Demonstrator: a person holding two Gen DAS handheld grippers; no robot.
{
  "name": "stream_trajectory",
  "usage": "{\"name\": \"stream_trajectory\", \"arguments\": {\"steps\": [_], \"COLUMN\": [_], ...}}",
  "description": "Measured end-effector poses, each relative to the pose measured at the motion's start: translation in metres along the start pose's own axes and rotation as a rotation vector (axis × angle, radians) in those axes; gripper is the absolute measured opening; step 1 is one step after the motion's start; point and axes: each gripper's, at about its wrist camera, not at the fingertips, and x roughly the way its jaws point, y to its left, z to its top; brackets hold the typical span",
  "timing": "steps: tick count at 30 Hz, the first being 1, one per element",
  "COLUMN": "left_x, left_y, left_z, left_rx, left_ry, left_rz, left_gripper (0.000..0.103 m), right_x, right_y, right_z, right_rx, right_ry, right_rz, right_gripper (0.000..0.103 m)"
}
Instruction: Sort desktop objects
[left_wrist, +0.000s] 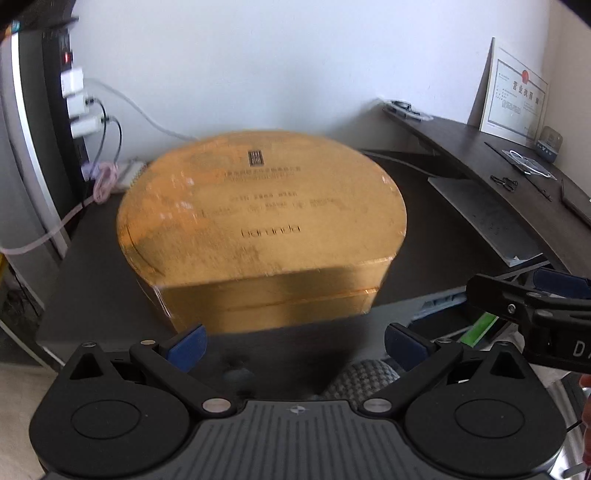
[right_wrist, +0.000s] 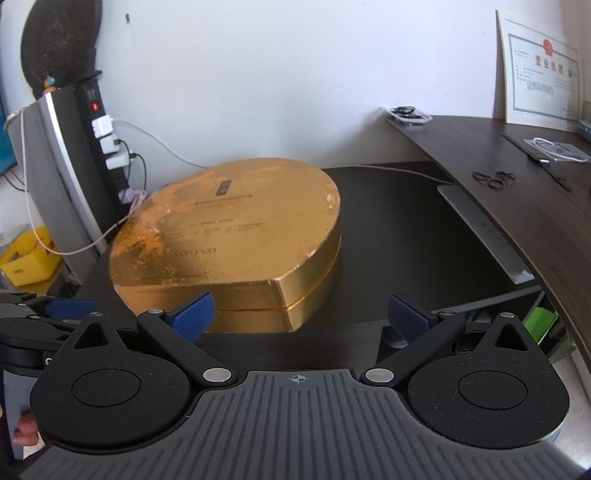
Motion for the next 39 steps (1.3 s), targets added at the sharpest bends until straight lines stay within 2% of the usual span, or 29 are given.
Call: {"name": "stream_trajectory", "arguments": {"steps": [39], "left_x": [0.019], "left_y": [-0.010], "left_z": [-0.002], "left_rx": [0.011], "left_ry": [0.059], "left_rz": [-0.034], "left_gripper": [0.100], "right_x": [0.010], "right_y": [-0.013], "right_z": [-0.005], "right_rx": [0.009], "right_ry": [0.057], "right_rz": [-0.045], "right_gripper": [0.102]}}
